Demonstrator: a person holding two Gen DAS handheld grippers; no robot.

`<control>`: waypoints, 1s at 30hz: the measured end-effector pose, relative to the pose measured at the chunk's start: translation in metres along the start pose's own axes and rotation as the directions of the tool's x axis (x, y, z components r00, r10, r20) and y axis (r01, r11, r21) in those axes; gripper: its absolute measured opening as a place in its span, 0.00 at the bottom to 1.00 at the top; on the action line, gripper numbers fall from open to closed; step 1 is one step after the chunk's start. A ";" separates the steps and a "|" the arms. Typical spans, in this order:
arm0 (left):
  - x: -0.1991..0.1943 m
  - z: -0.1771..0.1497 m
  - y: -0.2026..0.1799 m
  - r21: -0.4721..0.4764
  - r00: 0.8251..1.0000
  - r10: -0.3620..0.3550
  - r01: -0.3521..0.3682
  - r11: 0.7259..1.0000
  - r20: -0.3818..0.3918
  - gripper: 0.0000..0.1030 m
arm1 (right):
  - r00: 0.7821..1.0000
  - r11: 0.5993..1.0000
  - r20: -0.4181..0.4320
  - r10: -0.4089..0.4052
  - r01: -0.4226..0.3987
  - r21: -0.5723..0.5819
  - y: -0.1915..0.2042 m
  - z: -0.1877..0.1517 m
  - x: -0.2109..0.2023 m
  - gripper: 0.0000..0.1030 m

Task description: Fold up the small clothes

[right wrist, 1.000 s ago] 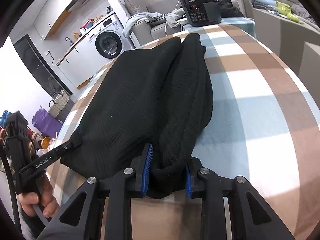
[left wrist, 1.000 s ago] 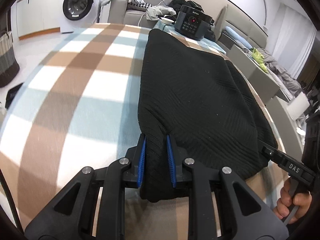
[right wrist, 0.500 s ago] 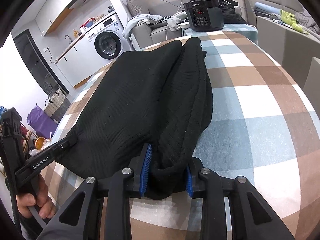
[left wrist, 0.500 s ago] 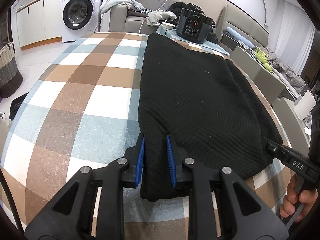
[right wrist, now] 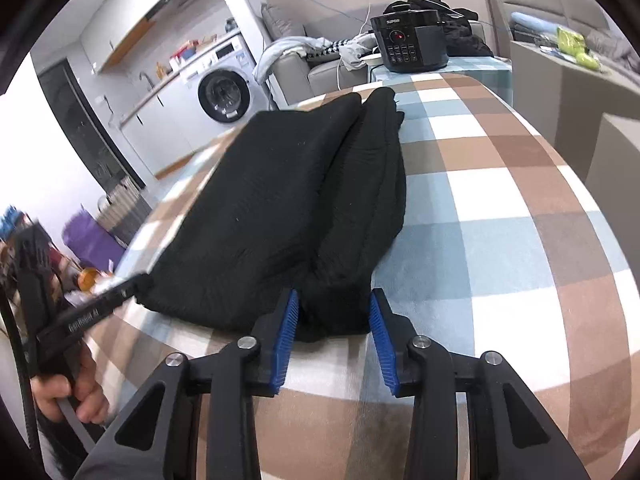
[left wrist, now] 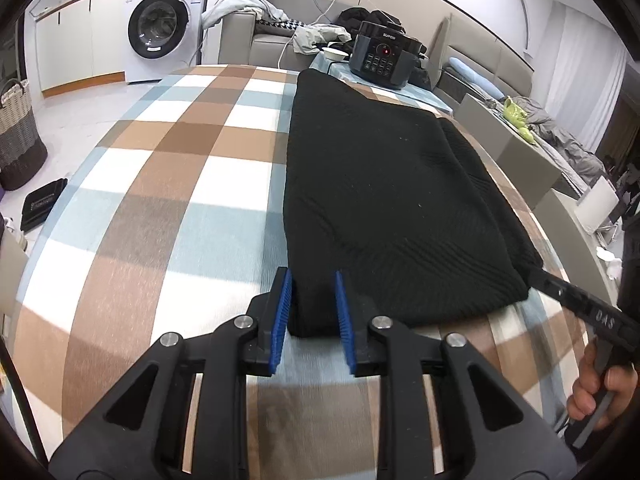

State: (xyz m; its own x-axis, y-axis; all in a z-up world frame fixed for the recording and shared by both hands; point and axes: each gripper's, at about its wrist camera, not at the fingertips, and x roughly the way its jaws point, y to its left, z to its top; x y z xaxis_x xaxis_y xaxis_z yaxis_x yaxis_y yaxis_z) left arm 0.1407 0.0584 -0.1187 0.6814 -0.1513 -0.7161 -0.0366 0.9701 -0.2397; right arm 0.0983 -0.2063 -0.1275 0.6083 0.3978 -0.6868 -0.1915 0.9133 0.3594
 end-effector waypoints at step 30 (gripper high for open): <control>-0.001 -0.001 -0.067 0.139 0.999 -0.043 0.039 0.990 0.026 0.47 | 0.992 0.993 0.125 -0.016 0.001 0.121 -0.006 0.006 -0.030 0.17</control>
State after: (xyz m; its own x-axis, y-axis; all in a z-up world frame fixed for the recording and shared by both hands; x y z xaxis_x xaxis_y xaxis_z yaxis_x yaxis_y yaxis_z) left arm 0.1413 -0.0067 -0.1024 0.7009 -0.1879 -0.6880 0.0918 0.9804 -0.1742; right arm 0.0857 -0.2240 -0.1058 0.7030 0.3692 -0.6079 -0.0963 0.8963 0.4329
